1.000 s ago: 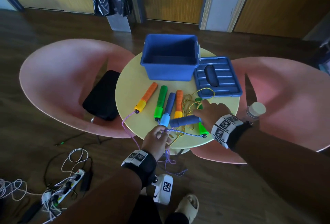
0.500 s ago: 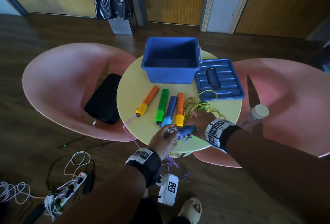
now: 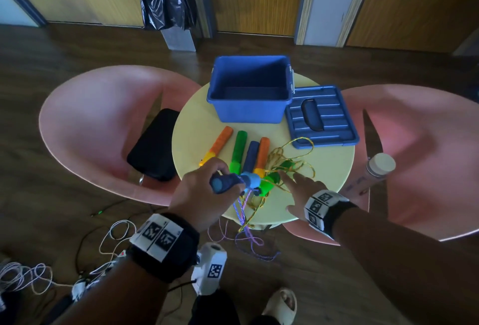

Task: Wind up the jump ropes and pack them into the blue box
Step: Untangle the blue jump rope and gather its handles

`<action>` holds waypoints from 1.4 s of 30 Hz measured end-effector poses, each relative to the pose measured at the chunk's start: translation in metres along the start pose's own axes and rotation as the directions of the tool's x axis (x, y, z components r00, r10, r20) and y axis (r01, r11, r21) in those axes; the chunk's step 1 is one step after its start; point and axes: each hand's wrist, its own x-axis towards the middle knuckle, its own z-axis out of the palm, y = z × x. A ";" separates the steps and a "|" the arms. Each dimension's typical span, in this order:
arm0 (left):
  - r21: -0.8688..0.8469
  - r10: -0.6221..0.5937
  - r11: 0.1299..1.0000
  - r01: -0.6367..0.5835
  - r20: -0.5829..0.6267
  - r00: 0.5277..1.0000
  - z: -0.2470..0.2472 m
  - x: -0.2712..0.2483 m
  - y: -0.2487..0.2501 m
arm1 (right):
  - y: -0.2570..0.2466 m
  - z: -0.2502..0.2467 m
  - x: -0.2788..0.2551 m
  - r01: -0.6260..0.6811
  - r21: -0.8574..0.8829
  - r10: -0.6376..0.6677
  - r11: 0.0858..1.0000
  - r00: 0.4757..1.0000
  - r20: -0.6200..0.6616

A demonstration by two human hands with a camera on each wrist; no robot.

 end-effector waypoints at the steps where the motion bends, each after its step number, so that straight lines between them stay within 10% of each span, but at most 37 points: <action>1: -0.014 0.044 0.999 -0.044 -0.010 0.999 -0.004 0.003 0.005 | -0.001 -0.001 0.000 -0.006 -0.007 0.006 1.000 1.000 -0.003; 5: -0.116 0.154 0.982 -0.152 0.009 0.988 -0.009 0.011 0.024 | -0.009 -0.006 0.001 -0.036 0.060 0.034 0.998 0.998 0.046; 12: -0.314 -0.003 0.949 -0.026 -0.091 0.996 -0.019 0.036 0.044 | -0.019 -0.037 -0.023 -0.035 0.231 0.025 0.972 0.999 0.046; 16: -0.215 -0.003 0.977 0.008 0.021 1.000 -0.005 0.045 0.045 | -0.040 -0.083 -0.054 0.196 0.906 -0.281 0.374 0.955 -0.091; 18: -0.375 -0.018 0.927 0.031 0.037 0.999 0.004 0.047 0.047 | -0.049 -0.095 -0.067 0.226 0.873 -0.369 0.432 0.928 -0.057; 21: -0.684 -0.086 0.719 0.125 0.091 0.992 0.020 0.045 0.040 | -0.055 -0.107 -0.074 0.320 0.750 -0.173 0.580 0.947 -0.270; 23: -0.709 0.010 0.680 0.187 0.264 0.965 0.037 0.037 0.027 | -0.057 -0.123 -0.082 0.401 0.863 -0.030 0.308 0.911 -0.412; 26: -0.335 0.086 0.932 0.140 0.579 0.811 0.062 0.015 0.008 | -0.046 -0.161 -0.103 0.421 0.810 0.064 -0.408 0.898 -0.434; 29: -0.050 -0.009 0.998 0.045 0.559 0.829 0.081 0.005 -0.014 | -0.026 -0.194 -0.129 0.491 0.606 0.053 -0.626 0.802 -0.595; 35: -0.199 -0.317 0.884 0.423 0.410 0.856 0.076 0.028 -0.017 | -0.002 -0.190 -0.133 0.567 0.645 0.160 -0.512 0.801 -0.577; 42: -0.477 0.006 0.872 0.113 0.241 0.971 0.050 0.048 0.073 | -0.020 -0.111 -0.106 0.218 0.972 0.042 0.087 0.974 -0.223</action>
